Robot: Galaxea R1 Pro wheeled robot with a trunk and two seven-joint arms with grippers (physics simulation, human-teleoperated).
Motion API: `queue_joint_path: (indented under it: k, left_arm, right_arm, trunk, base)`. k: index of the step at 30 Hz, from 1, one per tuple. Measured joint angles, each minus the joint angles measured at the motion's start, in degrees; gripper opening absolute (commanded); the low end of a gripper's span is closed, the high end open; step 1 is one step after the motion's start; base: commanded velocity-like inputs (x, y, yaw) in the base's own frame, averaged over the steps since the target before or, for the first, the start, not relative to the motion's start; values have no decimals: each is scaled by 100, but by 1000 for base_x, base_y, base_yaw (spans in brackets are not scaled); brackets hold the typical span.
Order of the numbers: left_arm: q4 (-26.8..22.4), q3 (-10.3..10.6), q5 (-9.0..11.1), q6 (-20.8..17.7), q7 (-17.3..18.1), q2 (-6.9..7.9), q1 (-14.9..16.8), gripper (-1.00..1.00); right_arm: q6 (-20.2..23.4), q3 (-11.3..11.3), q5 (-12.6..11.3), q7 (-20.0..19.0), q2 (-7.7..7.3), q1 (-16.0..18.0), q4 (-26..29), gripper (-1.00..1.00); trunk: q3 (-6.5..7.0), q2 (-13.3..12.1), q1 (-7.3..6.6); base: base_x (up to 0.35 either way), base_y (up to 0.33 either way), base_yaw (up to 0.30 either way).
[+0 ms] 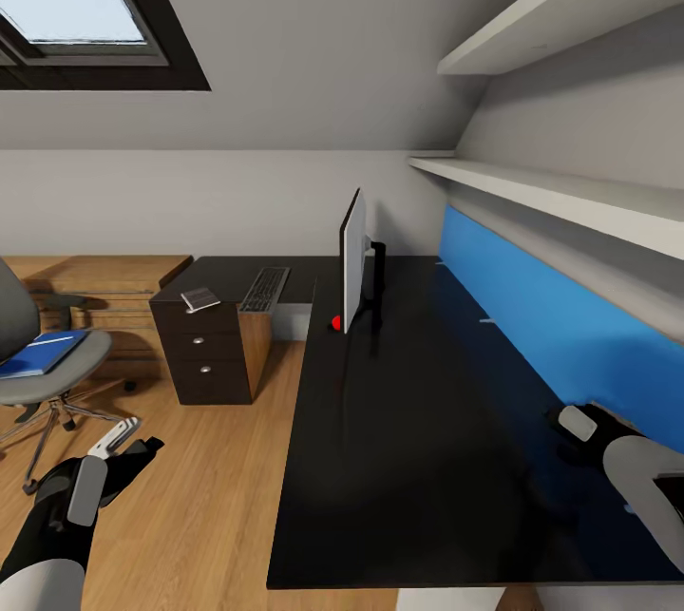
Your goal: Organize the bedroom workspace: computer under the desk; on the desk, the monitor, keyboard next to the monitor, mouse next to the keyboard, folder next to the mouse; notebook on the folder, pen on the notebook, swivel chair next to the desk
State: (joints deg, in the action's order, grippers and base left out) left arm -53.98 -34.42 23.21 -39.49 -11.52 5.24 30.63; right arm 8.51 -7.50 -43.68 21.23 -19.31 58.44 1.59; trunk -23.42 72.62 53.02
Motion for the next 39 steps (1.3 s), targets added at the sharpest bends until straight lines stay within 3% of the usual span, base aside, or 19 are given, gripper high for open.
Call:
queue_joint_path:
  k: [13,39]
  left_arm:
    - [1,0,2,11,8,-3,0,100]
    - [105,8,-2,17,13,-20,0,100]
  right_arm:
    - [-42,-10,-1,61,-116,0,-12,100]
    - [-31,-10,-18,70,-123,-3,-101,100]
  trunk:
    - [0,0,-2]
    - [0,0,-1]
  base:
    - [53,-17,0]
    - [105,-15,0]
